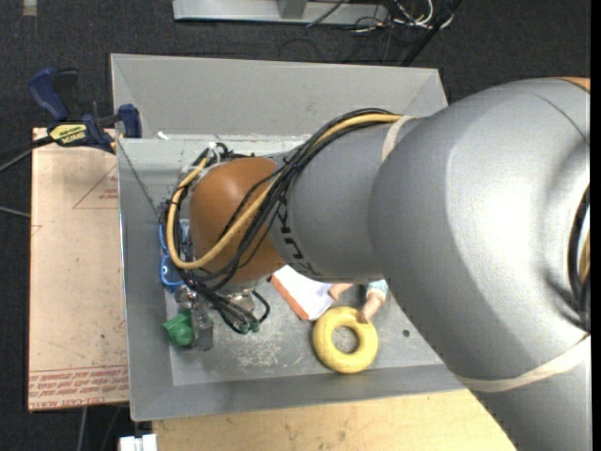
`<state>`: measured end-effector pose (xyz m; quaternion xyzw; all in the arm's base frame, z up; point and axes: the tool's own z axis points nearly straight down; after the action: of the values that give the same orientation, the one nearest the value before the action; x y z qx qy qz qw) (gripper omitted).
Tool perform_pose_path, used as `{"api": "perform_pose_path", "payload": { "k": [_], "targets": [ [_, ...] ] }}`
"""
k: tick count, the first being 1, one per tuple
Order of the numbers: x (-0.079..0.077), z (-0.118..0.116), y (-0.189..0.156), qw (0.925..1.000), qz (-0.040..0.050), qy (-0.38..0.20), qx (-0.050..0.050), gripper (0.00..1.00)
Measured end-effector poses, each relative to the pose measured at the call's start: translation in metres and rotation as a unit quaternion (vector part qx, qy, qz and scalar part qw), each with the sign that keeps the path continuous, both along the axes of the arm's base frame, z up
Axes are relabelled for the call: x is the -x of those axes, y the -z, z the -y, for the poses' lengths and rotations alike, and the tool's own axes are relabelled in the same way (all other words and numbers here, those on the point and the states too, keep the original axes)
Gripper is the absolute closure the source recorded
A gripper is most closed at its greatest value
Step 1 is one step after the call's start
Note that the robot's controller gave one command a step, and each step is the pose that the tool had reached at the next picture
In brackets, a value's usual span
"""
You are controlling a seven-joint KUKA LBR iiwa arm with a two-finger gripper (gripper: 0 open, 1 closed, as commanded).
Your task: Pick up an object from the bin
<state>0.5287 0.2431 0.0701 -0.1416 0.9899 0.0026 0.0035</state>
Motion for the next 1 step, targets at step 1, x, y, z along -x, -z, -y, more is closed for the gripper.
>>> {"api": "perform_pose_path", "payload": {
  "k": [1],
  "targets": [
    [0.0,0.0001,0.0,1.0,-0.0001,0.0,0.0,1.0]
  ]
}}
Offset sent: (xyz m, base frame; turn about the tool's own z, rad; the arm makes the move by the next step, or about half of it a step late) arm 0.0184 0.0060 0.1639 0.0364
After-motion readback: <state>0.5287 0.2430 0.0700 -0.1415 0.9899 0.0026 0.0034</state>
